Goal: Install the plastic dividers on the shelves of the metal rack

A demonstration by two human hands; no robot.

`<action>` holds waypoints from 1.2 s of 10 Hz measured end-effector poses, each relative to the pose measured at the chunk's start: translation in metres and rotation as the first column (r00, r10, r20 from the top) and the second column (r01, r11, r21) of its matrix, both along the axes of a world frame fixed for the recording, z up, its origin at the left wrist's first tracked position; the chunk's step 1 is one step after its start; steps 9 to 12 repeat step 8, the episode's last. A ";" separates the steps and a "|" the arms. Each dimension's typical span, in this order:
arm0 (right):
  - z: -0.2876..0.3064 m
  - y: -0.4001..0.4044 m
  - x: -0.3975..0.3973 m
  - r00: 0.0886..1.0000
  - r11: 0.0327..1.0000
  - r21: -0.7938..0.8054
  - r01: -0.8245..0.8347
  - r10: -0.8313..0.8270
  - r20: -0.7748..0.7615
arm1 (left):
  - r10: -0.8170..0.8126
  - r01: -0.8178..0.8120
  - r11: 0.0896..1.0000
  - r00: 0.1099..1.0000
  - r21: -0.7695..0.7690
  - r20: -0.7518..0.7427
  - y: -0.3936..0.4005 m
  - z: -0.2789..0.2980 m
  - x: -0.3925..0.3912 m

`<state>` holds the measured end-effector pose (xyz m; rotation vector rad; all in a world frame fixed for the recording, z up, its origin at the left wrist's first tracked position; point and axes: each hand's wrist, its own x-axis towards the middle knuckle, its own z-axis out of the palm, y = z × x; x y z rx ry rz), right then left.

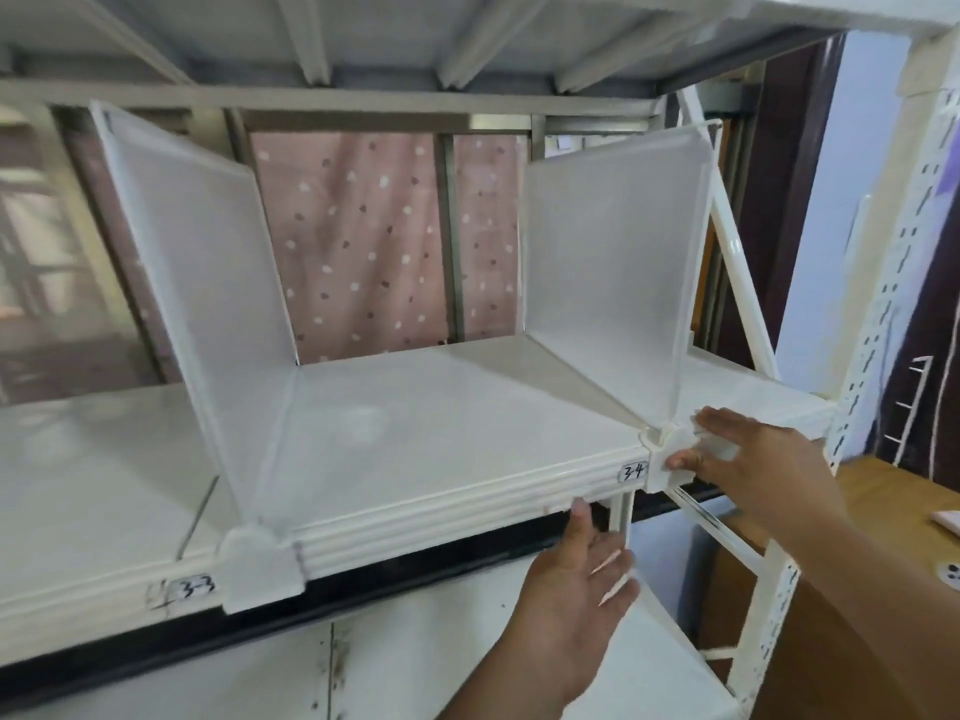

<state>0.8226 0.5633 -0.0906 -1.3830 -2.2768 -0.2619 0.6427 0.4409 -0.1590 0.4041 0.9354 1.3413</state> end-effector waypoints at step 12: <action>0.043 -0.074 -0.077 0.931 0.879 -0.316 0.356 -0.361 0.043 | -0.281 -0.140 0.953 -0.067 -0.270 -0.957 -0.220 0.176 -0.272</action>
